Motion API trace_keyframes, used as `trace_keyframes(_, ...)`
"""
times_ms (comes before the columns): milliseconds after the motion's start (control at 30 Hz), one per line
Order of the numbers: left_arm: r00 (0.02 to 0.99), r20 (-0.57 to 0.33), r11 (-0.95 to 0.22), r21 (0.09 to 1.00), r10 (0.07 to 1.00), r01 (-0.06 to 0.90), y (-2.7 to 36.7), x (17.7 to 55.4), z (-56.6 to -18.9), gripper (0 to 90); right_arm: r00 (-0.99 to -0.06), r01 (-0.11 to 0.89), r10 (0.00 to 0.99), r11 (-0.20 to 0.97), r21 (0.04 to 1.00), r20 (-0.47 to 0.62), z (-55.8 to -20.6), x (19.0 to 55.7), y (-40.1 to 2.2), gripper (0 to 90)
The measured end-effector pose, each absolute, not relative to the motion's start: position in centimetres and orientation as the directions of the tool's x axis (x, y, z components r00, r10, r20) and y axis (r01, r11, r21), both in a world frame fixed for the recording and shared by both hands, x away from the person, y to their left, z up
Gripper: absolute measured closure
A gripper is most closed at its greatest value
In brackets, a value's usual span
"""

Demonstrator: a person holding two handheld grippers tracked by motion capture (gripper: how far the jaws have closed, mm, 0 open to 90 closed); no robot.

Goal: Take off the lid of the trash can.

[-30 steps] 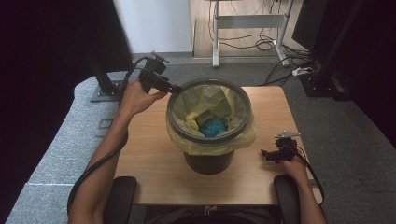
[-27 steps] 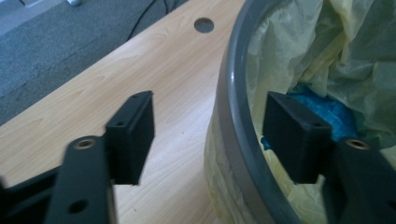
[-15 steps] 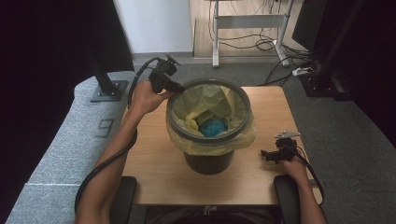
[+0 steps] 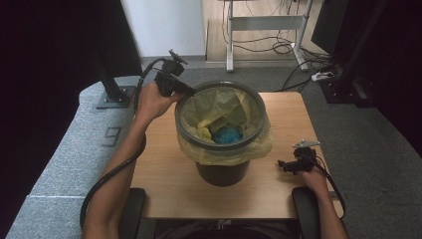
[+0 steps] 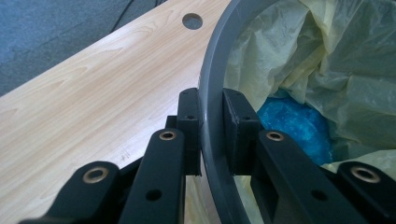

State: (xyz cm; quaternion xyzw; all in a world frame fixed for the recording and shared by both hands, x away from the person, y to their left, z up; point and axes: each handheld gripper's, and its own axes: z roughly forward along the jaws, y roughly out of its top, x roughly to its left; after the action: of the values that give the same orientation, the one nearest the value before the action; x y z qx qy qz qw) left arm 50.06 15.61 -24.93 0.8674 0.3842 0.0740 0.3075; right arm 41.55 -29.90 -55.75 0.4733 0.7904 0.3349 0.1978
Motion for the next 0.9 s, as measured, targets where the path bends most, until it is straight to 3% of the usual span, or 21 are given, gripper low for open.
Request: trace_keyframes(900, 0.559, -0.147, -0.381, 0.589, 0.816, 0.713, 24.9, 49.6, -25.3, 78.5, -0.473, 0.616, 0.881, 0.327, 0.717, 0.004, -55.8, 41.5, -29.9, 0.0)
